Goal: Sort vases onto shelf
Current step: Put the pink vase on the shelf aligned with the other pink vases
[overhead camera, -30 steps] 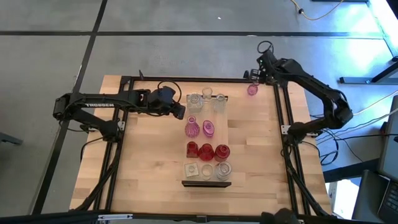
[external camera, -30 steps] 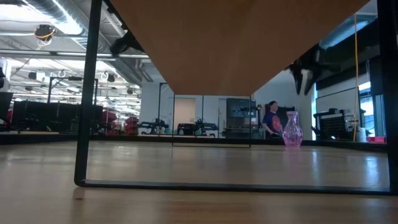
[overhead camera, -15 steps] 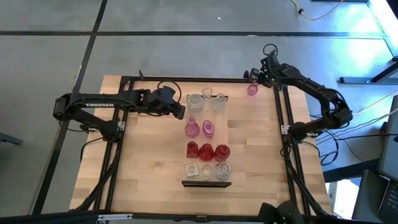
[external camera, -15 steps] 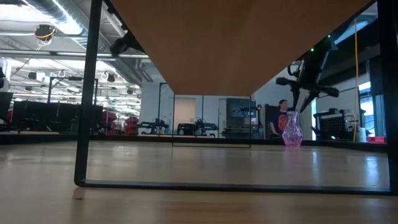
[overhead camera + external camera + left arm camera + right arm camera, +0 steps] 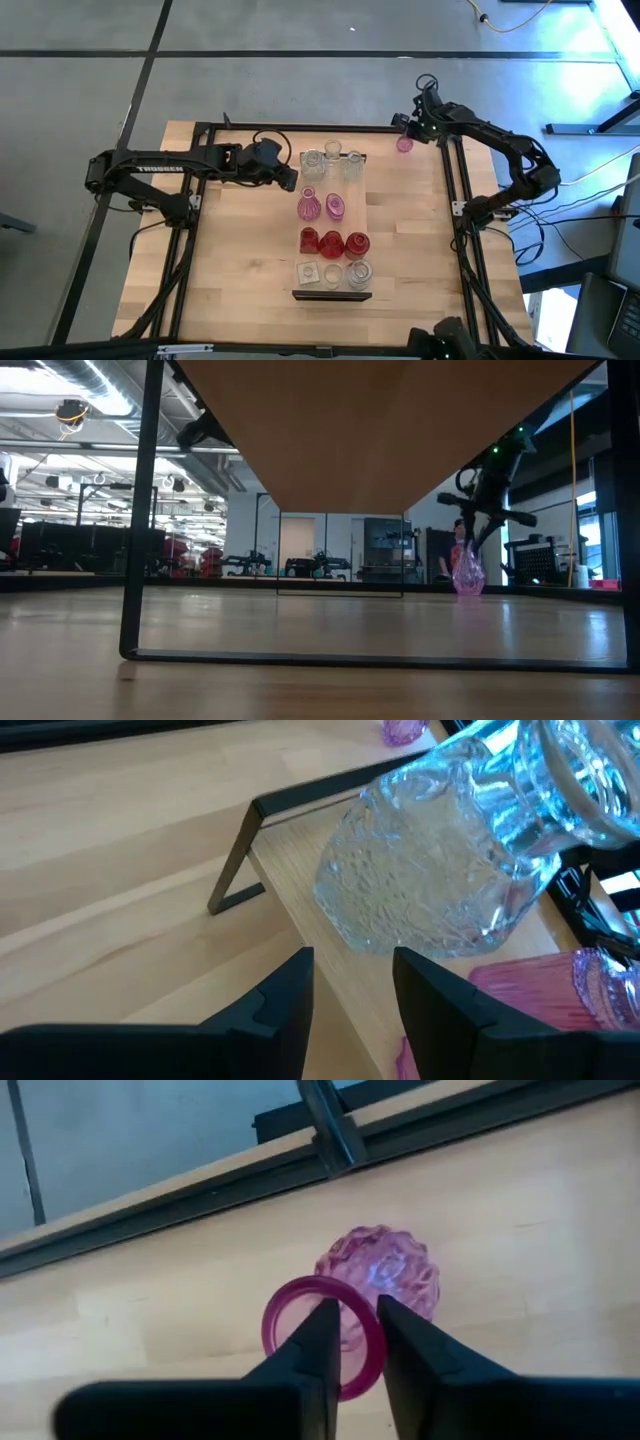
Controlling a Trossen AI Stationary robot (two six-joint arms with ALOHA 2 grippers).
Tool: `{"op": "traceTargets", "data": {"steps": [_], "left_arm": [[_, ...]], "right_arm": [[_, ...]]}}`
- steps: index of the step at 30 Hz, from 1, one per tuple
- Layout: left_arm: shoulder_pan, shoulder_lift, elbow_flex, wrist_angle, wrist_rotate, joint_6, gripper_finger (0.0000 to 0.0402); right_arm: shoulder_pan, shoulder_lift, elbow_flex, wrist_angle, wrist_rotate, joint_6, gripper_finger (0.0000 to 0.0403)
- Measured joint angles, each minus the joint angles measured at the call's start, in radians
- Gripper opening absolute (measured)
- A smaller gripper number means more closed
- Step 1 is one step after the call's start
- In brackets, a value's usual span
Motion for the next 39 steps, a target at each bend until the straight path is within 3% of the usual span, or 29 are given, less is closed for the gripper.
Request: {"op": "traceTargets", "data": {"steps": [5,11,17,28,39], "left_arm": [[-0.006,-0.007,0.000,-0.031,0.011,0.001,0.0132],[-0.018,-0.015,0.000,-0.051,0.012,0.026,0.0132],[-0.018,-0.018,0.000,-0.052,0.013,0.026,0.0132],[-0.018,-0.018,0.000,-0.051,0.046,0.052,0.0132],[-0.018,-0.018,0.000,-0.051,0.054,0.052,0.0132]], "right_arm": [[0.001,-0.020,-0.003,-0.014,0.007,-0.070,0.0009],[0.001,-0.041,-0.004,-0.102,0.016,-0.114,0.0012],[0.076,-0.117,-0.009,-0.190,0.006,-0.134,0.0009],[0.314,-0.357,0.022,-0.424,-0.045,-0.090,0.0008],[0.641,-0.474,0.245,-0.567,-0.043,0.108,0.0003]]}}
